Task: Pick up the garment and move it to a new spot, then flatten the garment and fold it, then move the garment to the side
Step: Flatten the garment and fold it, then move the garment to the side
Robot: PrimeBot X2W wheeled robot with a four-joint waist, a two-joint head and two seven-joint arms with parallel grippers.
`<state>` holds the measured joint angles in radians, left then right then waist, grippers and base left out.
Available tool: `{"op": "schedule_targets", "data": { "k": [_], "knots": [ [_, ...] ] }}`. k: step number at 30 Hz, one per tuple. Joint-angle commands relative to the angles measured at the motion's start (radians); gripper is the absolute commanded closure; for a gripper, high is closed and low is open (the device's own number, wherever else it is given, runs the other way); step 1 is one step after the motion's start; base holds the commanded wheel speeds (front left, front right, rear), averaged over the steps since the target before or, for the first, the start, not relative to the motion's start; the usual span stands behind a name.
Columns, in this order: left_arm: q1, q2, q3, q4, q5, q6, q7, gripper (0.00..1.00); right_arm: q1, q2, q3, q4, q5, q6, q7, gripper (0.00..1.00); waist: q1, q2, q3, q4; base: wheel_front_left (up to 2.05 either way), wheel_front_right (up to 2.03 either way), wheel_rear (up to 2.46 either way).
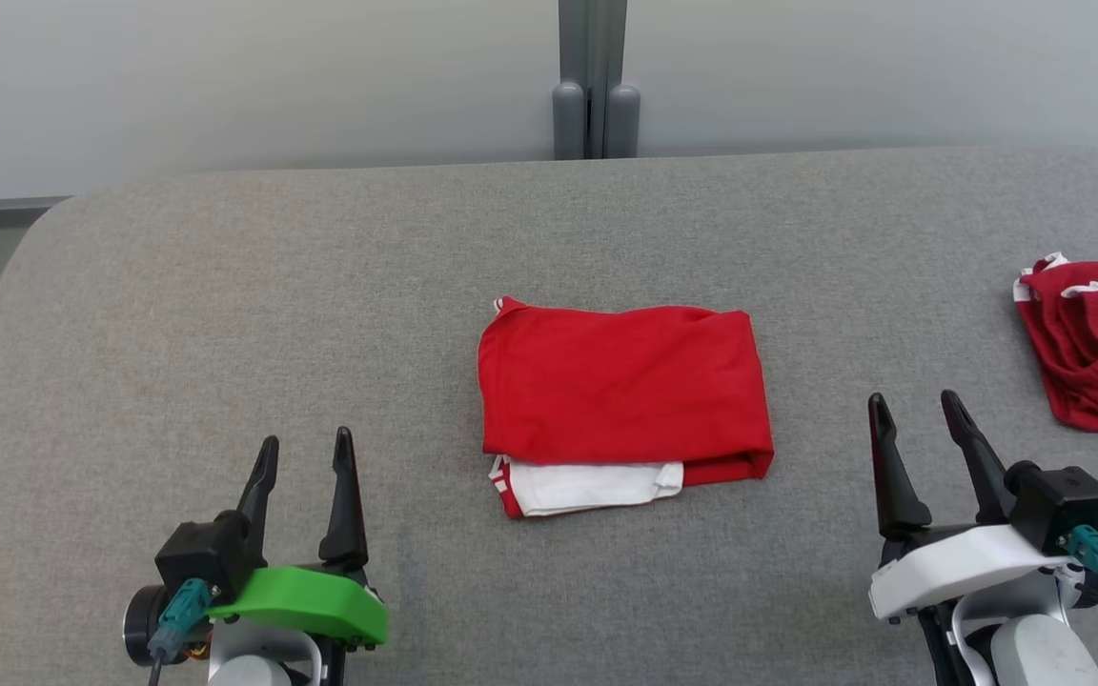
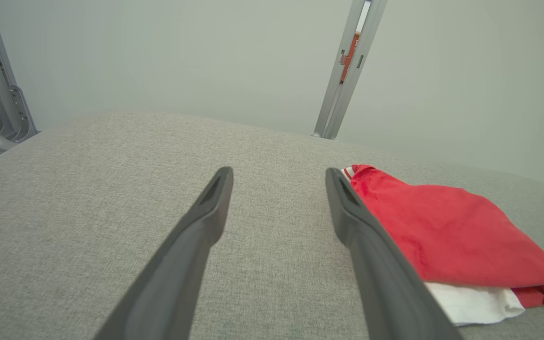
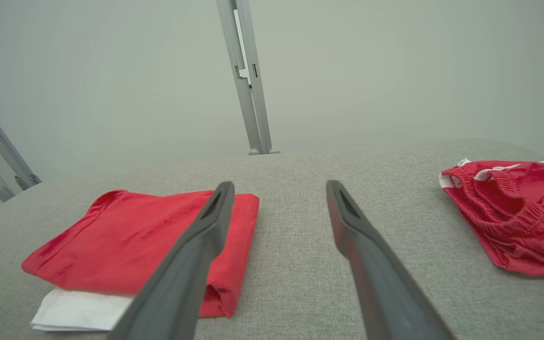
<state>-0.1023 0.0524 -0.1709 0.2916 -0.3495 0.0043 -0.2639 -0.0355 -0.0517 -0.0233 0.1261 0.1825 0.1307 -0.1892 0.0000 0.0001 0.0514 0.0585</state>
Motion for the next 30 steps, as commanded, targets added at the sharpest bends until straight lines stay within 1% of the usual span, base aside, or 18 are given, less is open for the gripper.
{"op": "schedule_targets", "data": {
  "k": [1,9,11,14,16,18,22,26,30],
  "knots": [
    [0.016,0.0,0.003,0.0,0.012,-0.004,0.0,0.0,0.013,0.0,0.0,-0.004,-0.001,0.0,0.003,0.0,0.0,-0.0001,-0.001,0.001,0.0,0.0,0.0],
    [0.017,-0.001,-0.001,0.001,0.017,-0.002,0.0,0.0,-0.002,0.0,0.011,-0.001,0.015,0.0,0.025,0.0,0.0,-0.0001,0.002,0.008,0.0,0.0,0.0],
    [0.011,-0.001,-0.004,0.001,0.019,-0.003,0.0,0.0,-0.025,-0.003,0.004,0.005,0.004,0.0,0.073,0.0,0.0,-0.0001,0.007,0.015,0.0,0.0,0.0],
    [-0.002,-0.001,-0.014,0.001,0.01,-0.001,0.0,0.0,-0.072,-0.03,-0.007,0.005,0.009,0.0,0.181,0.0,0.0,-0.0001,0.022,0.033,0.0,0.0,0.0],
    [-0.009,-0.001,-0.021,0.002,0.0,0.002,0.0,0.0,-0.106,-0.046,-0.005,0.008,0.037,0.0,0.258,0.0,0.0,-0.0001,0.032,0.048,0.0,0.0,0.0],
    [-0.019,0.0,-0.031,0.001,-0.008,0.007,0.0,0.0,-0.146,-0.078,-0.003,0.02,0.064,0.0,0.334,0.0,0.0,-0.0001,0.047,0.07,0.0,0.0,0.0],
    [-0.036,0.0,-0.043,-0.009,-0.029,0.017,0.0,0.0,-0.214,-0.12,-0.008,0.065,0.143,0.0,0.454,0.0,0.0,-0.0001,0.08,0.121,0.0,0.0,0.0],
    [-0.048,-0.001,-0.042,-0.018,-0.04,0.029,0.0,0.0,-0.273,-0.166,-0.011,0.131,0.181,0.0,0.534,0.0,0.0,-0.0001,0.111,0.175,0.0,0.0,0.0],
    [-0.054,-0.001,-0.039,-0.025,-0.047,0.037,0.0,0.0,-0.308,-0.193,-0.019,0.197,0.197,0.0,0.582,0.0,0.0,-0.0001,0.137,0.226,0.0,0.0,0.0]
  ]
}}
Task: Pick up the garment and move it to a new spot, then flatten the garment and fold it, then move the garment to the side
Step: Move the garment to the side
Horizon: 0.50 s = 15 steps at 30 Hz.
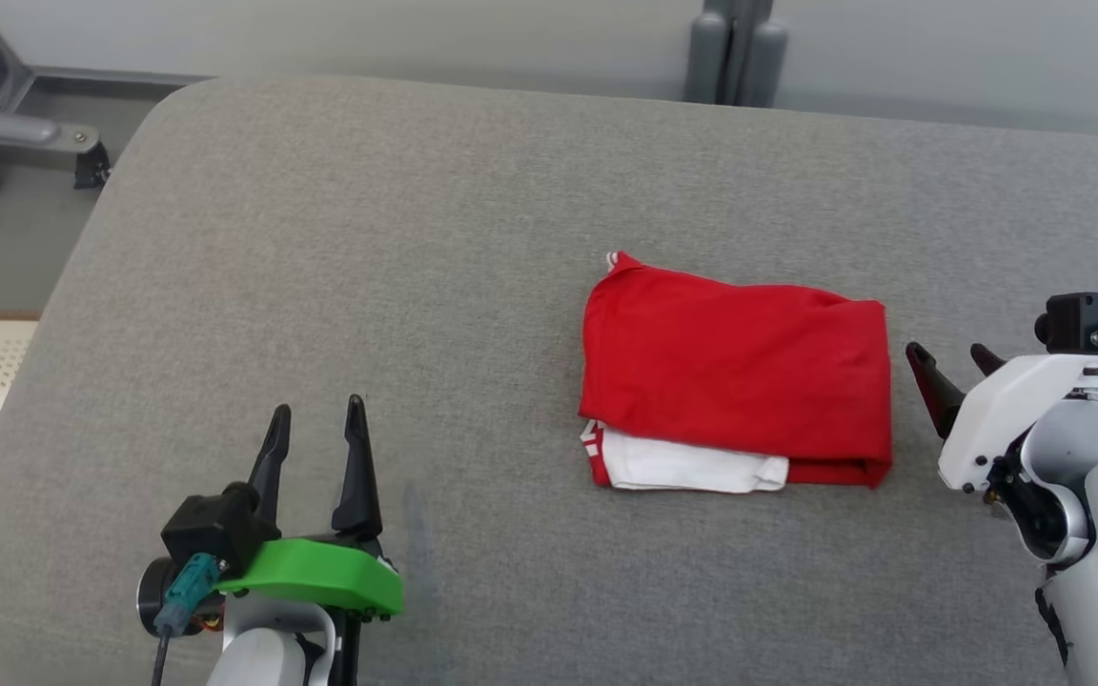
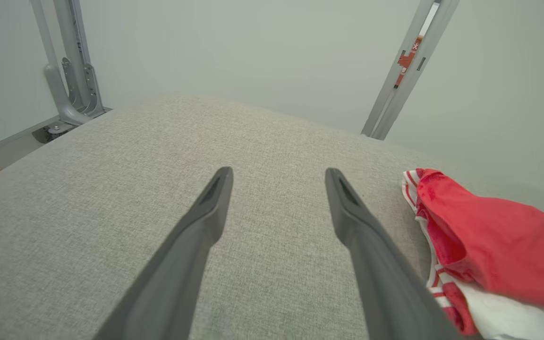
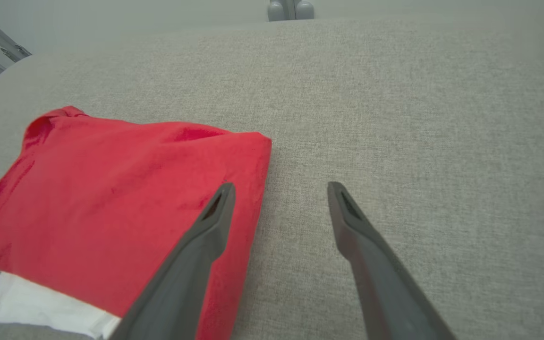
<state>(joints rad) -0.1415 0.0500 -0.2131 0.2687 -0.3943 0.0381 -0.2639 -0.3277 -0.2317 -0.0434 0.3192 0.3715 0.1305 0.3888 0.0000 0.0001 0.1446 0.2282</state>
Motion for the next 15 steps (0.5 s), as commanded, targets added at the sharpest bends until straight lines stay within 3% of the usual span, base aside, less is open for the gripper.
{"op": "schedule_targets", "data": {
  "k": [1,7,14,15],
  "knots": [
    [-0.015,0.002,0.006,-0.005,-0.005,0.005,0.0,0.0,-0.02,-0.019,0.003,0.022,0.013,0.0,0.015,0.0,0.0,-0.0001,0.048,0.067,0.0,0.0,0.0],
    [-0.015,0.002,0.009,-0.013,-0.01,0.008,0.0,0.0,-0.047,-0.027,0.003,0.118,0.043,0.0,0.039,0.0,0.0,-0.0001,0.061,0.109,0.0,0.0,0.0],
    [-0.021,0.002,0.011,-0.018,-0.001,0.012,0.0,0.0,-0.074,-0.021,0.035,0.215,0.069,0.0,0.045,0.02,0.0,-0.0001,0.062,0.108,0.0,0.0,0.0],
    [-0.021,0.002,0.012,-0.019,0.005,0.01,0.0,0.0,-0.08,-0.019,0.043,0.224,0.072,0.0,0.041,0.52,0.0,-0.0001,0.062,0.103,0.0,0.0,0.0]
  ]
}}
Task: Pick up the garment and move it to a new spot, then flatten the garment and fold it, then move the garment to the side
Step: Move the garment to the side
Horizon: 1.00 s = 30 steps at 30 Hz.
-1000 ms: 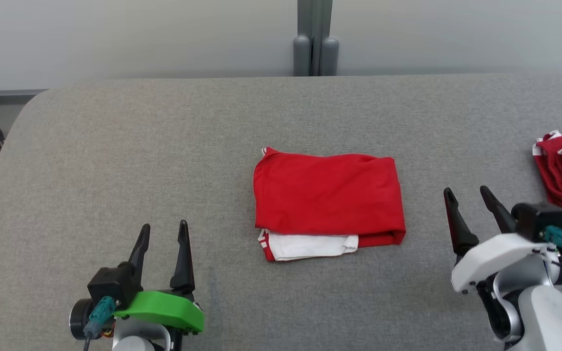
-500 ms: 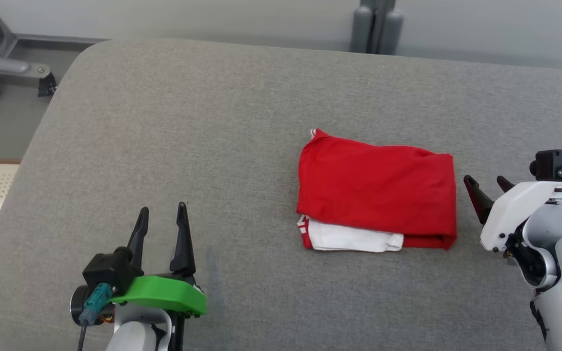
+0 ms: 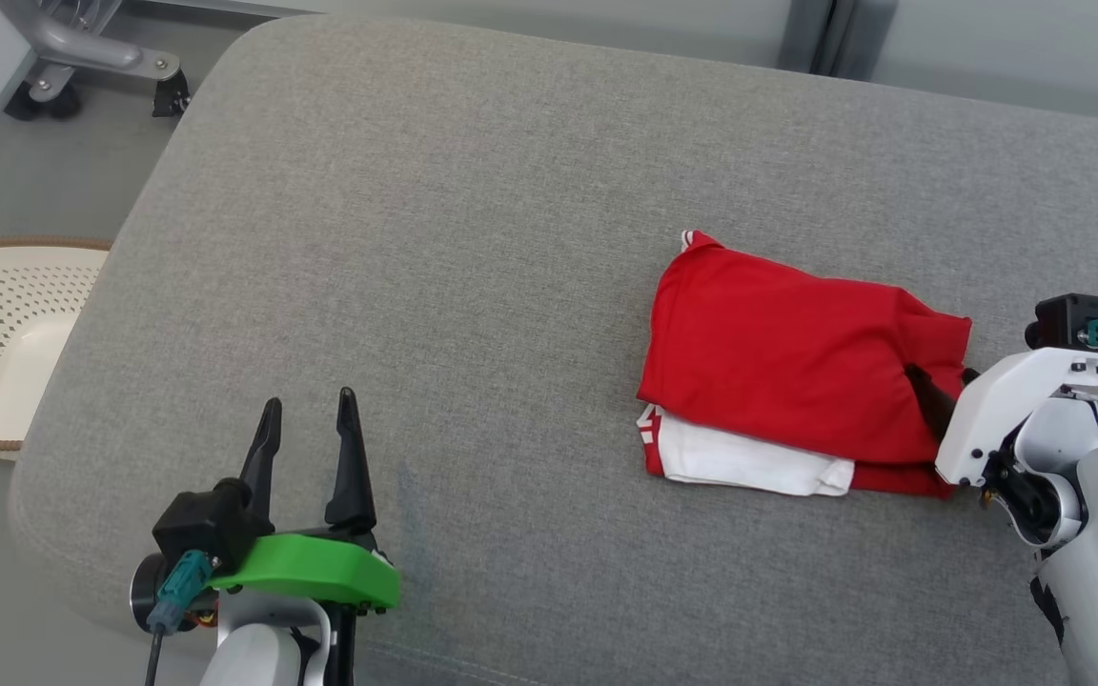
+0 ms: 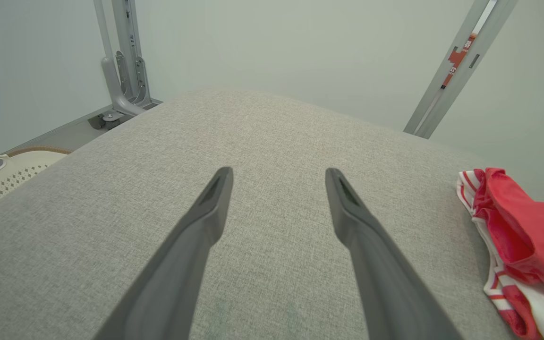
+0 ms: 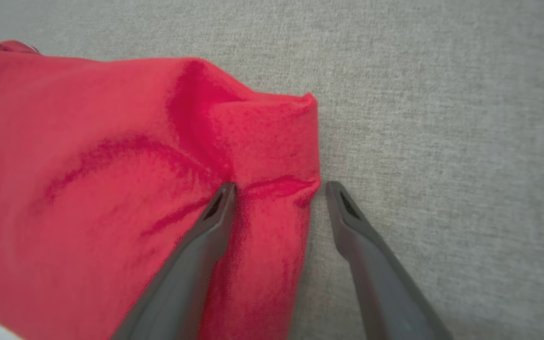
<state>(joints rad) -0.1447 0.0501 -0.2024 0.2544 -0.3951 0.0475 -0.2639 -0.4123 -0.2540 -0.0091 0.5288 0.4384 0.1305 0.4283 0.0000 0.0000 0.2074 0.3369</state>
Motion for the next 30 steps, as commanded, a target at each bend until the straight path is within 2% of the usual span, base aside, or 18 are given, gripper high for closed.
{"op": "schedule_targets", "data": {
  "k": [1,3,8,9,16,20,24,30],
  "knots": [
    [-0.018,0.002,0.001,-0.005,0.008,0.0,0.0,0.0,0.001,0.004,0.015,0.021,0.011,0.0,0.001,0.68,0.0,0.0,-0.001,-0.009,0.0,0.0,0.0],
    [-0.019,0.002,0.002,-0.007,0.016,-0.002,0.0,0.0,-0.011,0.003,0.033,0.03,0.021,0.0,-0.005,1.0,0.0,0.0,-0.001,-0.023,0.0,0.0,0.0],
    [-0.018,0.002,0.01,-0.012,0.036,-0.011,0.0,0.0,-0.045,-0.026,0.075,0.02,0.035,0.0,-0.046,1.0,0.0,0.0,-0.001,-0.087,0.0,0.0,0.0],
    [-0.02,0.002,0.006,-0.017,0.055,-0.019,0.0,0.0,-0.057,-0.063,0.102,-0.011,0.043,-0.001,-0.078,1.0,0.0,0.0,0.002,-0.171,0.0,0.0,0.0],
    [-0.043,0.002,-0.006,-0.021,0.089,-0.033,0.0,0.0,-0.034,-0.121,0.114,-0.081,0.053,0.0,-0.104,1.0,0.0,0.0,0.023,-0.364,0.0,0.0,0.0],
    [-0.065,0.01,-0.007,-0.014,0.114,-0.042,0.0,0.0,-0.022,-0.13,0.104,-0.121,0.06,0.0,-0.114,1.0,0.0,0.0,0.046,-0.482,0.0,0.0,0.0],
    [-0.09,0.018,-0.017,-0.005,0.129,-0.052,0.0,0.0,-0.006,-0.122,0.077,-0.151,0.059,0.0,-0.124,1.0,0.0,0.0,0.062,-0.557,0.0,0.0,0.0],
    [-0.115,0.021,-0.034,0.005,0.137,-0.06,0.0,0.0,0.001,-0.11,0.043,-0.18,0.043,0.0,-0.131,1.0,0.0,0.0,0.073,-0.605,0.0,0.0,0.0]
  ]
}}
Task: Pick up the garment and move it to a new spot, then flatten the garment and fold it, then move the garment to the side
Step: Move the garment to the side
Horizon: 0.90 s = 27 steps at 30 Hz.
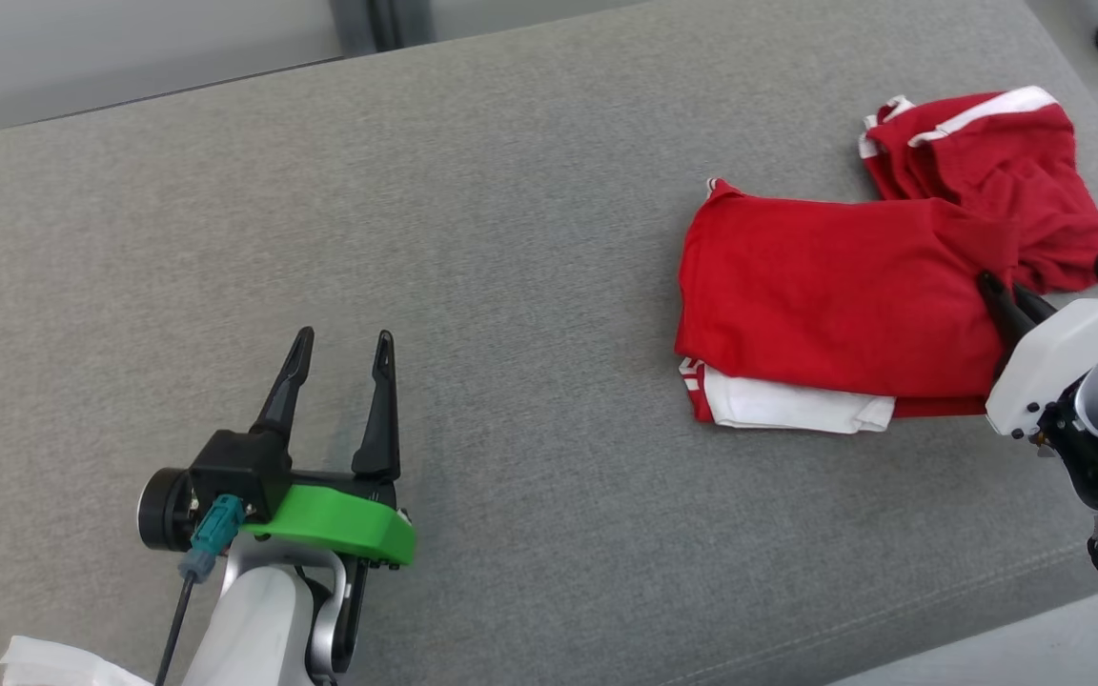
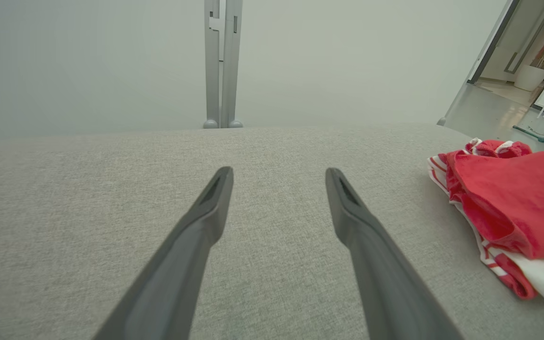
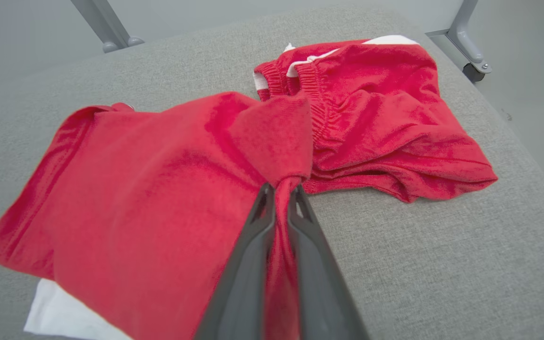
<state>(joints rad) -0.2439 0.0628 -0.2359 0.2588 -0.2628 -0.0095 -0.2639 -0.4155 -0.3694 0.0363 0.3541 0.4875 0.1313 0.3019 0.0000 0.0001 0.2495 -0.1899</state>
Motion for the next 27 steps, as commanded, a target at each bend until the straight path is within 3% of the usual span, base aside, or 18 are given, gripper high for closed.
{"op": "schedule_targets", "data": {
  "k": [1,12,27],
  "knots": [
    [-0.017,0.008,-0.002,0.001,0.006,-0.003,0.0,0.0,0.006,0.008,-0.004,-0.009,-0.008,-0.001,-0.004,1.0,0.0,-0.0001,0.032,-0.079,0.0,0.0,0.0],
    [-0.013,0.005,-0.012,-0.004,-0.005,0.0,0.0,0.0,-0.082,-0.024,-0.02,-0.005,-0.072,-0.001,-0.022,1.0,0.0,-0.0001,0.038,-0.022,0.0,0.0,0.0],
    [0.003,-0.006,-0.025,-0.011,-0.014,0.004,0.0,0.0,-0.222,-0.258,-0.108,0.116,-0.185,-0.001,0.003,1.0,0.0,-0.0001,0.045,0.108,0.0,0.0,0.0]
  ]
}}
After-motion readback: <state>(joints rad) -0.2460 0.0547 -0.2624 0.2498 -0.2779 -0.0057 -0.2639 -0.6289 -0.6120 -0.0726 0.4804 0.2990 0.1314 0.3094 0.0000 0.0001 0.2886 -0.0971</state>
